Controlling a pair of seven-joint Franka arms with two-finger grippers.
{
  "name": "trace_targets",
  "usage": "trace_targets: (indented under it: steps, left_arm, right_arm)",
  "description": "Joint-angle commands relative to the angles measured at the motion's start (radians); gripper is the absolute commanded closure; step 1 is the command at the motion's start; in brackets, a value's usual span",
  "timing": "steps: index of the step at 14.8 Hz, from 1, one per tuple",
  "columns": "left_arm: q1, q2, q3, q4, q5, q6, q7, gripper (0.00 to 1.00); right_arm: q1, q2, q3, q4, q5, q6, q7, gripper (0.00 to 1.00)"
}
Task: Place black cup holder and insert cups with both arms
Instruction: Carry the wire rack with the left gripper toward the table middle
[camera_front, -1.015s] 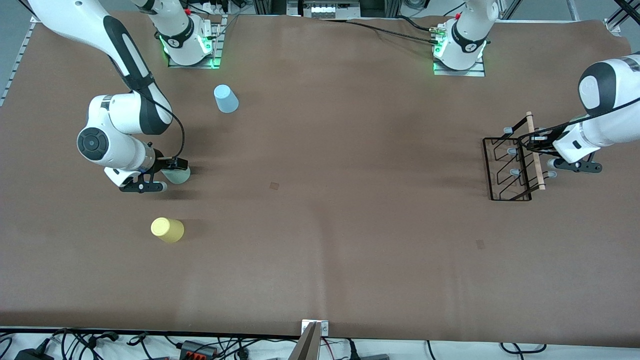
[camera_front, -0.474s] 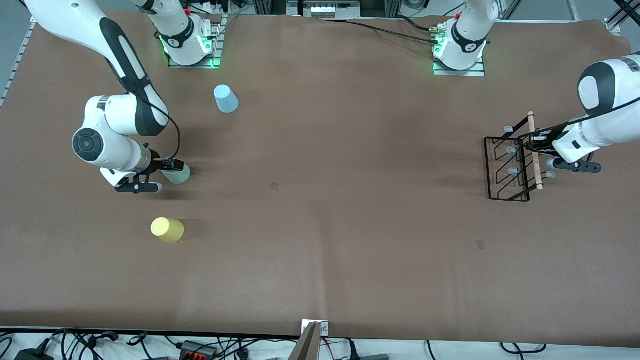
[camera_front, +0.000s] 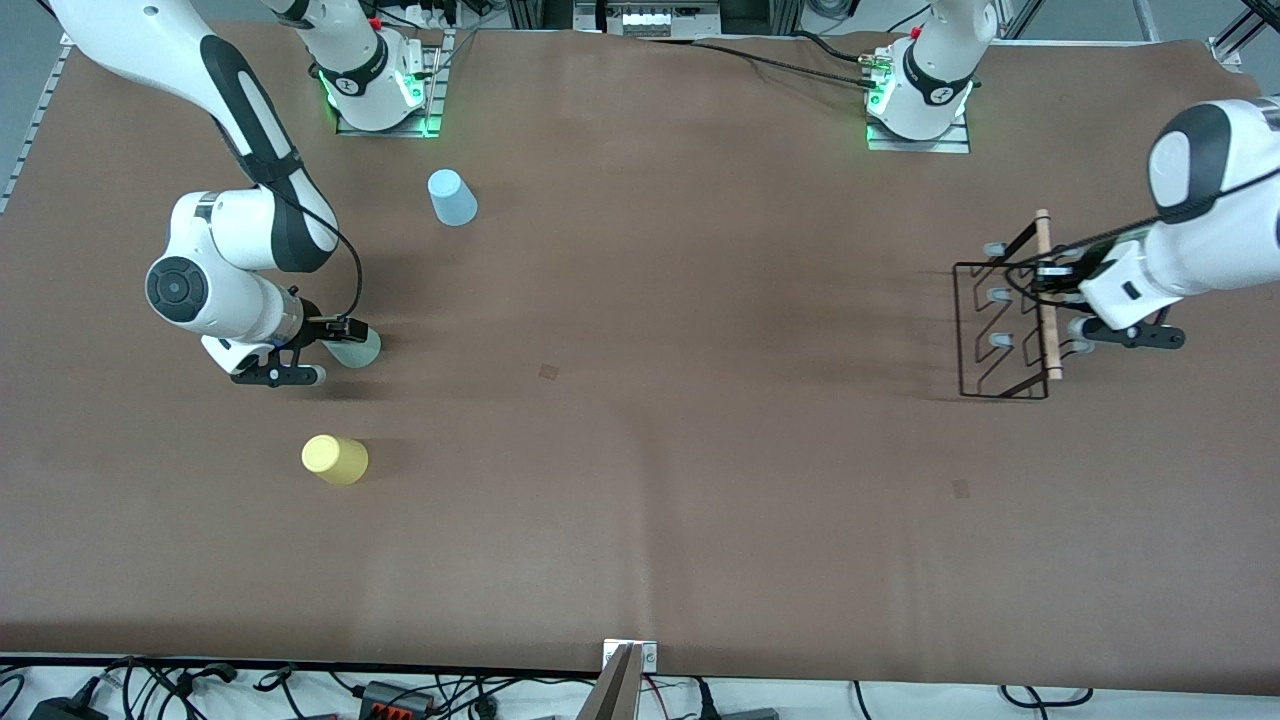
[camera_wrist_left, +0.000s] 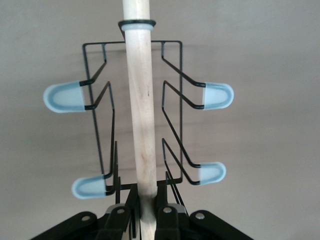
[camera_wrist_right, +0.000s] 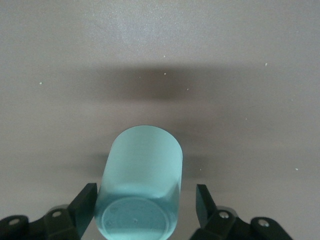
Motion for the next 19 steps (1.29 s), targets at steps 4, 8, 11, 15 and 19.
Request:
trace_targets:
  steps: [4,8,11,15,19]
  left_arm:
    - [-0.006,0.117,-0.297,0.252,-0.013,-0.141,-0.361,0.99]
    - [-0.087,0.234,-0.382,0.369,-0.03,-0.144,-0.54,0.99]
    - [-0.209,0.346,-0.38,0.453,-0.032,-0.13,-0.657,0.99]
    - [-0.308,0.451,-0.38,0.515,-0.021,-0.066,-0.766,0.99]
    - [-0.369,0.487,-0.377,0.515,-0.016,0.043,-0.818,0.99]
  right_arm:
    - [0.004,0.002,0.007,0.022,0.015,-0.003,-0.016,0.76]
    - [0.004,-0.001,0.007,0.126,0.015,-0.128,-0.017,0.76]
    - [0.004,0.0,0.008,0.26,0.015,-0.289,-0.02,0.76]
    - [0.009,-0.001,0.021,0.352,0.016,-0.336,-0.02,0.76]
    - [0.015,-0.005,0.045,0.372,0.016,-0.336,-0.014,0.76]
